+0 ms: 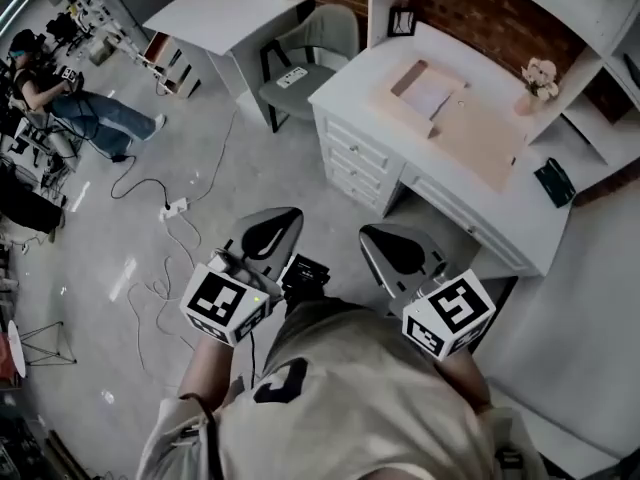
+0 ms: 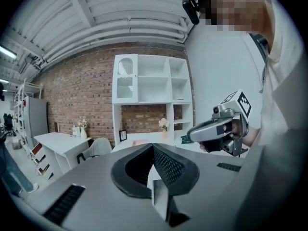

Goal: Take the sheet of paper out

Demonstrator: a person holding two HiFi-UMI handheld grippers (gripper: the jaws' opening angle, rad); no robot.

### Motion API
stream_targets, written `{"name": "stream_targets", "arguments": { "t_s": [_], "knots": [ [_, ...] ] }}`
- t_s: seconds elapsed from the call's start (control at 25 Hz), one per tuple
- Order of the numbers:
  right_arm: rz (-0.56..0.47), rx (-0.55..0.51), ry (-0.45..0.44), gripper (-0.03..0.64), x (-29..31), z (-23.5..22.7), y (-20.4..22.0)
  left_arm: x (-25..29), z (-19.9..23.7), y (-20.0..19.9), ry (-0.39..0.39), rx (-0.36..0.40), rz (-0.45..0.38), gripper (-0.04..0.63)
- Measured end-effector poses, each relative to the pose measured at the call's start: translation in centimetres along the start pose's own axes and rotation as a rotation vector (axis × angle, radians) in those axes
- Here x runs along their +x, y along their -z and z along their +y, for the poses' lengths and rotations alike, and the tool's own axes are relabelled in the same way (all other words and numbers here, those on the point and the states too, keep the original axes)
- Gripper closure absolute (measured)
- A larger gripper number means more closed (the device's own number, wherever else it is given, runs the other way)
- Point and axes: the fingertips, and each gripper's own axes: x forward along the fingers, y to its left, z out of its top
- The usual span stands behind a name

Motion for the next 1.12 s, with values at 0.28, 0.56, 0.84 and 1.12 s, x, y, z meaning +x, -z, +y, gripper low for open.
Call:
{"name": "stream_targets", "arguments": {
  "t_s": [0.28,0.56,0.84,1.12],
  "knots": [
    [0.072,0.049,0.08,0.588,-2.9,-2.6,1.7,2.2,-1.1,1.6,-0.005,-0.101,0.025,0.58],
    [0.106,0.155,0.122,0.588,-4.4,-3.8,4.1,4.7,-4.7,2.3,0.088,-0.127,0.065,0.58],
    [0.095,0.245,0.136,0.588,-4.1,-4.0,5.6,5.0,-6.6,3.7,0.138,-0.115,0.13,0.58],
    [0.105,0.271,0.212,0.588,-3.1,-6.0,6.0,6.9,-5.8,4.5,0.222,-0.135,0.123,0.58]
  ]
}}
